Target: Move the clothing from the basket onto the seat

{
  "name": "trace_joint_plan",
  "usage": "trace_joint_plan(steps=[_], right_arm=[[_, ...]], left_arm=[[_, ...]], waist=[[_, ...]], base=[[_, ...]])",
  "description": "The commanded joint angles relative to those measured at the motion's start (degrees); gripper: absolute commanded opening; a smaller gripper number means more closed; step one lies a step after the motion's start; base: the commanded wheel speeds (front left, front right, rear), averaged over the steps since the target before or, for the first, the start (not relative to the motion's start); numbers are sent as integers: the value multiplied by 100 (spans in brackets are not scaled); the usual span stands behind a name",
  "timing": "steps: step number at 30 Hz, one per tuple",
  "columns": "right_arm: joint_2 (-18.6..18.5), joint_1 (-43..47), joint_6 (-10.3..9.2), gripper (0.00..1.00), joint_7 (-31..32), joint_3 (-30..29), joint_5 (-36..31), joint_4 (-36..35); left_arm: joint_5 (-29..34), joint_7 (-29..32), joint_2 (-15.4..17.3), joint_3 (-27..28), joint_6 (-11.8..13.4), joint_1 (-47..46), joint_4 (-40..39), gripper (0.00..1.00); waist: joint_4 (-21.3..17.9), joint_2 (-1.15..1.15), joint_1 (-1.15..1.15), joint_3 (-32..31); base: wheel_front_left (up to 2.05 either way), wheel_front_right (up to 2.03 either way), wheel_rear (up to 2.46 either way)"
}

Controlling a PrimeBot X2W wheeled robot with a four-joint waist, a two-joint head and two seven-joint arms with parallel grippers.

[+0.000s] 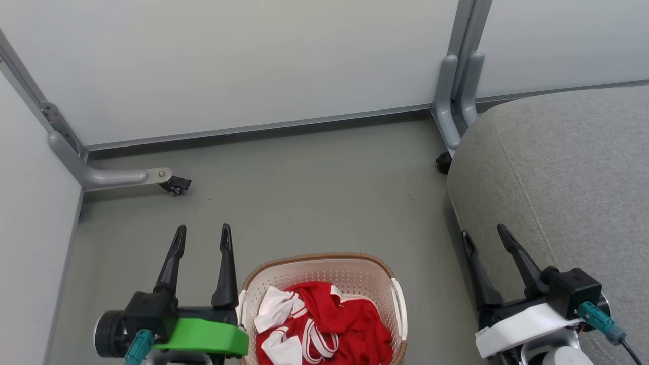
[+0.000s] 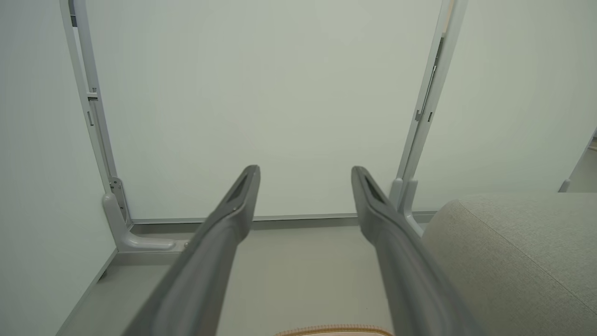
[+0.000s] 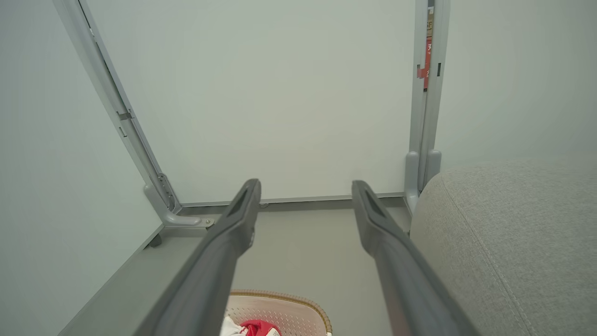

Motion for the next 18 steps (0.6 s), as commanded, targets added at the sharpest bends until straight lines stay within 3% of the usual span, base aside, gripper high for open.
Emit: trace_joint_plan(steps=[1,18], right_arm=[[-13,21,0,100,-59,-14,-124,-50],[38,90,0,100,-234,-130,-721,-54]], left_arm=[[151,-43,36,-20,6,66,-32,100],[788,-220,39,-122,114,169,8,100]], waist=[[-2,0,0,-4],[-38,0,0,-62]], base=[[0,0,0],[0,0,0]])
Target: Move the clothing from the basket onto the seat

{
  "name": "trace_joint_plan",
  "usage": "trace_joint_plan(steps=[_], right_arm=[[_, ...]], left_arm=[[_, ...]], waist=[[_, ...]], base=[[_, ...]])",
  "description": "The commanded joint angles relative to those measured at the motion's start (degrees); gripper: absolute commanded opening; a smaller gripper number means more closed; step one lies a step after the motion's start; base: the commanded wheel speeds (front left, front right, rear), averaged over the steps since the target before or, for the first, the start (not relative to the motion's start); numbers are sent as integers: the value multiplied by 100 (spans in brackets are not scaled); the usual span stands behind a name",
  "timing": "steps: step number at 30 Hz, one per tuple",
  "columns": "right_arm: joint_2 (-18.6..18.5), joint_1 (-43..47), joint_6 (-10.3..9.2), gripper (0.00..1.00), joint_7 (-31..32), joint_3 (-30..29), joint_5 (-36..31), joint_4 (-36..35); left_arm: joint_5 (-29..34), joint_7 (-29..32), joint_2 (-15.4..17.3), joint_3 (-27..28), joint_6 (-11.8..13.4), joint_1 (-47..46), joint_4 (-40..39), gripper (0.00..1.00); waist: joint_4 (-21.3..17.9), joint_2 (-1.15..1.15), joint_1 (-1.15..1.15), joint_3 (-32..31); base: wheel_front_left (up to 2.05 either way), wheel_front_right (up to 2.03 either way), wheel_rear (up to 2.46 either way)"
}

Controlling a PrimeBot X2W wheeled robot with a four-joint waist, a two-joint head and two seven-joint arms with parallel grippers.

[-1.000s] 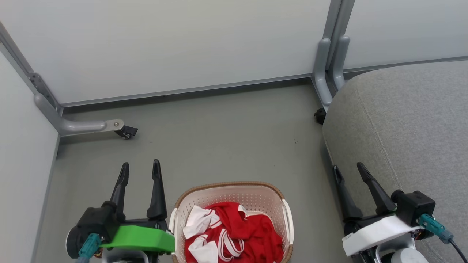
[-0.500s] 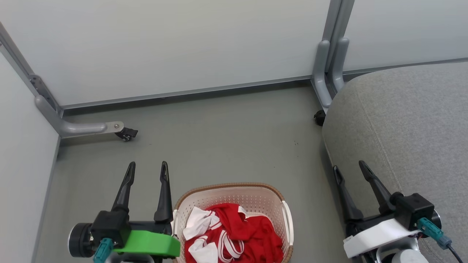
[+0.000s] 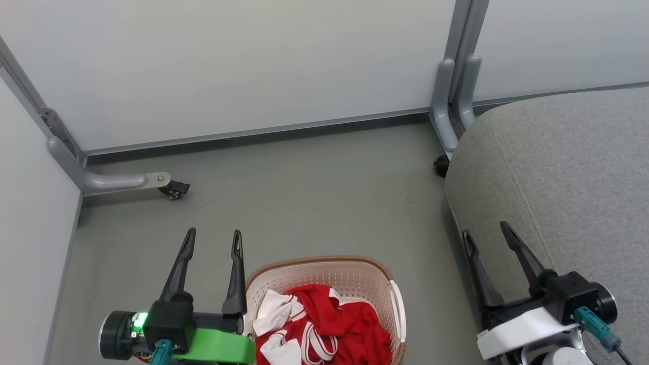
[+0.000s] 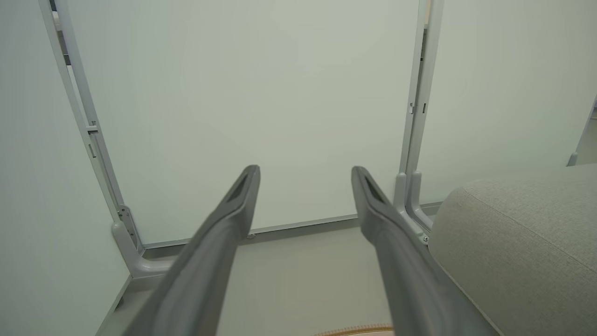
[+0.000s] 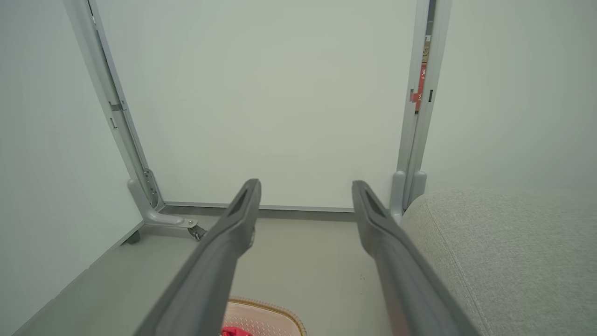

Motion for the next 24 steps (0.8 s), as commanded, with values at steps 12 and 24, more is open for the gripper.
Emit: trace_joint_plan(steps=[12,24], right_arm=[[-9,109,-1,100,-52,7,-186,61],[-10,58,-1,100,-52,30,-155,56]], left_arm=[[106,-39,36,-46,54,110,70,100],[174,-39,35,-105,1,90,247,100]], waist=[[-16,0,0,-47],[-18,0,0,168]], base=[[0,0,0],[0,0,0]])
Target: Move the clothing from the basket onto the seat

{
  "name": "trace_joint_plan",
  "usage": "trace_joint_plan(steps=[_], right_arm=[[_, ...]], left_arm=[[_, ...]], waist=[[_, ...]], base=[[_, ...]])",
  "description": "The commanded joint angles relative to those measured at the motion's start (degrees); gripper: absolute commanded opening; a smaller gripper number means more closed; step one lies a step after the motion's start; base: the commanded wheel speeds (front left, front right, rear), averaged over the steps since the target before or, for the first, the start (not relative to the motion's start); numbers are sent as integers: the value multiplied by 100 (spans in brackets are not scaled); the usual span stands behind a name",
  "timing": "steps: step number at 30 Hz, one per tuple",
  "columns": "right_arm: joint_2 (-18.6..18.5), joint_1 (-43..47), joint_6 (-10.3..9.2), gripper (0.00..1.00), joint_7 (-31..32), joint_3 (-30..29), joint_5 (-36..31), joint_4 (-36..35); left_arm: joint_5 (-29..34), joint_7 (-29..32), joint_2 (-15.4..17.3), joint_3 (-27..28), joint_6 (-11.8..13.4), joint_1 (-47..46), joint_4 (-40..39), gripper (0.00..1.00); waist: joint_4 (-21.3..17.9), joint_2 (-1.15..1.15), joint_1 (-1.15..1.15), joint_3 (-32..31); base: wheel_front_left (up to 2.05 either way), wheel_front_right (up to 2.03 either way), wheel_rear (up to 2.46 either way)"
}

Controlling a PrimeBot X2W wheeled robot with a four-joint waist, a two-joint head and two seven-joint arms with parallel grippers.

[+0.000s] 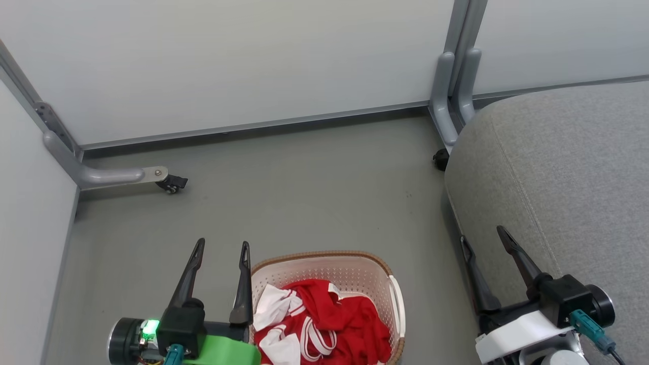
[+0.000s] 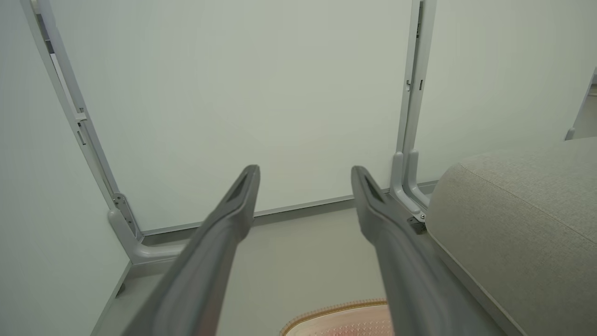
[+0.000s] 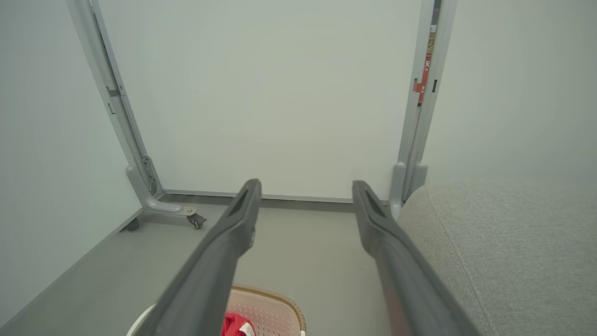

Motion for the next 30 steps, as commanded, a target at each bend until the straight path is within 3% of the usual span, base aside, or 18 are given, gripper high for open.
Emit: trace_joint_plan(steps=[1,9,15,20,30], right_arm=[[-16,9,-2,100,-25,-28,-8,-44],[-90,-400,-2,100,-19,-198,-10,-238],[-111,-909,-2,100,-19,-246,34,-390],[-123,-1341,-2,100,-19,-218,51,-479],[-89,-1984,-2,100,-19,-181,59,-614]], left_arm=[[36,-5,34,-26,-34,16,49,100],[244,-4,34,-144,-159,-445,93,100],[317,-5,34,-313,-441,-1008,532,100],[510,-5,143,-657,-748,-1707,1354,100],[809,-5,390,-1308,-950,-3177,3070,100]], waist=[[-1,0,0,119],[-5,0,0,1056],[-85,0,0,1903],[-226,0,0,2614],[-586,0,0,3762]], base=[[0,0,0],[0,0,0],[0,0,0],[0,0,0],[0,0,0]])
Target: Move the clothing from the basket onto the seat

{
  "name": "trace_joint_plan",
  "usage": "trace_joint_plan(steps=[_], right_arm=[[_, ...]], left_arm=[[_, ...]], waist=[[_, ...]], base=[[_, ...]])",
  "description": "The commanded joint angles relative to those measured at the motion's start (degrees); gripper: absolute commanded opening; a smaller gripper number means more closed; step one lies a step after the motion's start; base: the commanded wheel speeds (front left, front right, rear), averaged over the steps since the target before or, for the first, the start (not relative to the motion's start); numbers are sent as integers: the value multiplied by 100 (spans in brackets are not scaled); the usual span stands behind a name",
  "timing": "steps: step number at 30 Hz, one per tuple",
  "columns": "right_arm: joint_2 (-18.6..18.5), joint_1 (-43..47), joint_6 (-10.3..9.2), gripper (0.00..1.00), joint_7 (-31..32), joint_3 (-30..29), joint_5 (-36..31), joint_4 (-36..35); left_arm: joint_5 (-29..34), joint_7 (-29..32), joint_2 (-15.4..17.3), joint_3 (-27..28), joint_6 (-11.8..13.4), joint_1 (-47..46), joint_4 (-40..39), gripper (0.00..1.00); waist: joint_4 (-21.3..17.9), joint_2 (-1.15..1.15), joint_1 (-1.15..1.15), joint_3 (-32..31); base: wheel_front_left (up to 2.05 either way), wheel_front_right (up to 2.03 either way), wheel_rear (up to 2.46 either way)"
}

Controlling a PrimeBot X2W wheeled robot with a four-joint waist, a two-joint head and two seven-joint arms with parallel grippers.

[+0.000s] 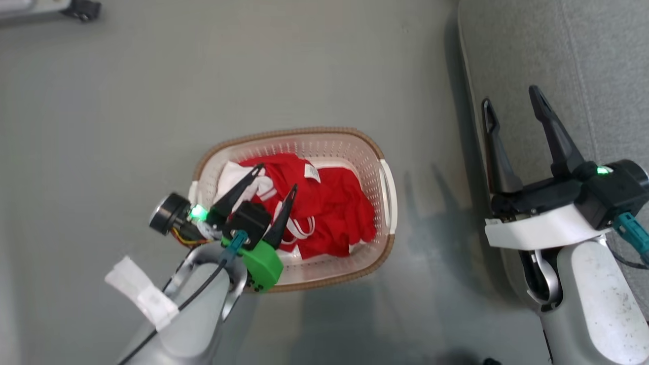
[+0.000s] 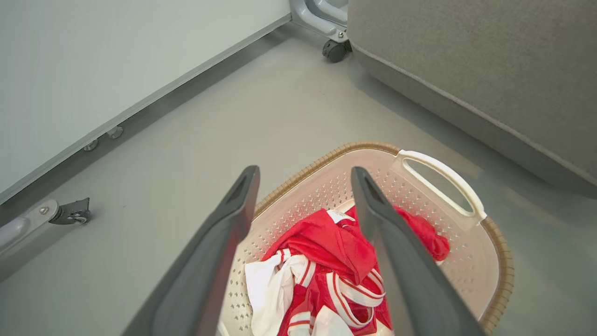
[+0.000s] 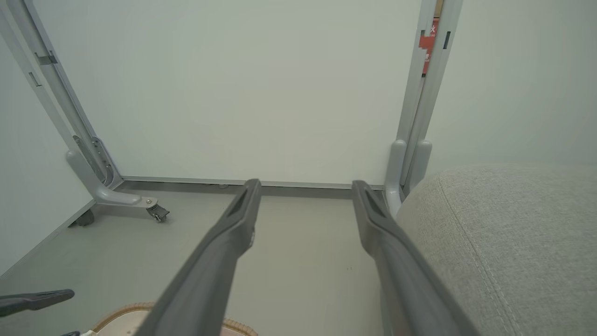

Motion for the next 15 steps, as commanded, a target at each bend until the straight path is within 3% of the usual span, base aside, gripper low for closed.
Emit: trace_joint_plan(steps=[1,15], right_arm=[[14,-143,-2,100,-11,24,17,-41],[84,-720,-2,100,-11,148,94,-197]], left_arm=[[45,-2,76,-56,-30,-250,137,100],[1,-3,248,-684,-88,-1755,1920,100]], waist=[[-352,0,-1,847],[-726,0,-1,2114]], base=[[0,0,0],[0,0,0]])
